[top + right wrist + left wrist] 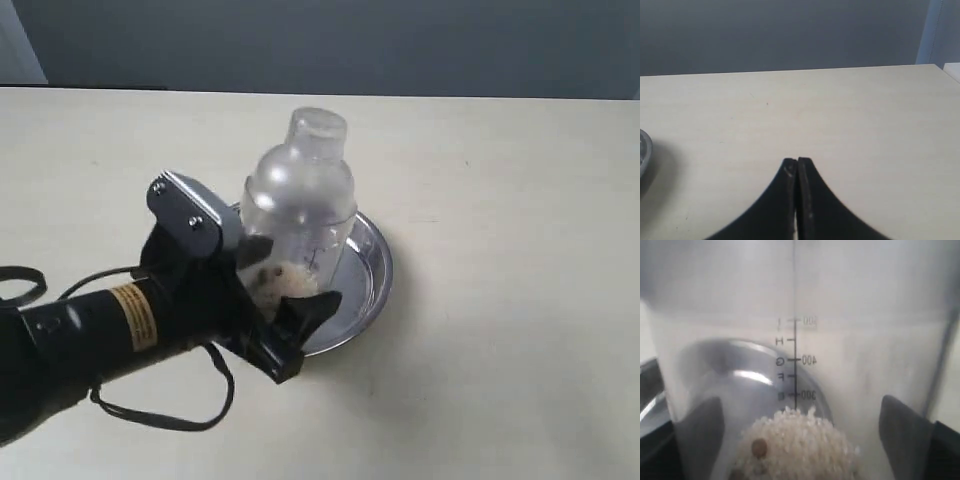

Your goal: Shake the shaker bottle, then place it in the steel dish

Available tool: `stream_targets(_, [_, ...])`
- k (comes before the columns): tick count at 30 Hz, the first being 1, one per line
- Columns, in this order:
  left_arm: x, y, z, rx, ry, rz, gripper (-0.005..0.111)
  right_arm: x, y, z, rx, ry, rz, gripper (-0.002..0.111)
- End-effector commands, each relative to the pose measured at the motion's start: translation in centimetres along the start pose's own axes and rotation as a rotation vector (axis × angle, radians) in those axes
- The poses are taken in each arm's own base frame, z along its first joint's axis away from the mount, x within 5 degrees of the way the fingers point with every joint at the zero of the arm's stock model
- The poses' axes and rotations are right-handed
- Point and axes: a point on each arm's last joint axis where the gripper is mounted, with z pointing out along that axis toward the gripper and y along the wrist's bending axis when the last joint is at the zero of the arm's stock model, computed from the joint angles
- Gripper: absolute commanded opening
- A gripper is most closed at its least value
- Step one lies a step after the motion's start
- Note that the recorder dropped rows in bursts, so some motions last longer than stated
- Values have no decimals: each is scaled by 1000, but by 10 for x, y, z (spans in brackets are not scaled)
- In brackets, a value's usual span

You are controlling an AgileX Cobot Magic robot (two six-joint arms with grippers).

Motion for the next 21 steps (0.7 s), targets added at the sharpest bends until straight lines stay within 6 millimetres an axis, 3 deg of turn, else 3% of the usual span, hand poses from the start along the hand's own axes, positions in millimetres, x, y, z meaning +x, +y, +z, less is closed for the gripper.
stream_targets(1, [-76, -10, -27, 55, -363, 8, 0, -1, 0, 0, -1, -14, -5, -1])
stream_targets(3, [-60, -7, -20, 25, -236, -11, 0, -1, 0, 0, -1, -14, -5, -1])
stream_targets(6, [-5, 3, 0, -26, -45, -43, 0, -1, 0, 0, -1, -14, -5, -1])
stream_targets(7, [3, 5, 4, -32, -50, -73, 0, -1, 0, 0, -1, -14, -5, -1])
stream_targets(9, [-13, -3, 2, 47, -161, -55, 0, -1, 0, 0, -1, -14, -5, -1])
stream_targets(11, [-49, -16, -13, 155, -317, -4, 0, -1, 0, 0, -1, -14, -5, -1])
stream_targets(13, [-71, -15, -19, 116, -328, 28, 0, -1, 0, 0, -1, -14, -5, -1])
stream_targets(14, [-67, -11, -15, 69, -279, -3, 0, -1, 0, 0, -1, -14, -5, -1])
stream_targets(18, [11, 5, 13, -33, 14, -19, 0, -1, 0, 0, -1, -14, -5, -1])
stream_targets(20, [9, 0, 13, 23, -80, -1, 0, -1, 0, 0, -1, -14, -5, -1])
stream_targets(21, [-6, -4, 9, 62, -178, 12, 0, -1, 0, 0, -1, -14, -5, -1])
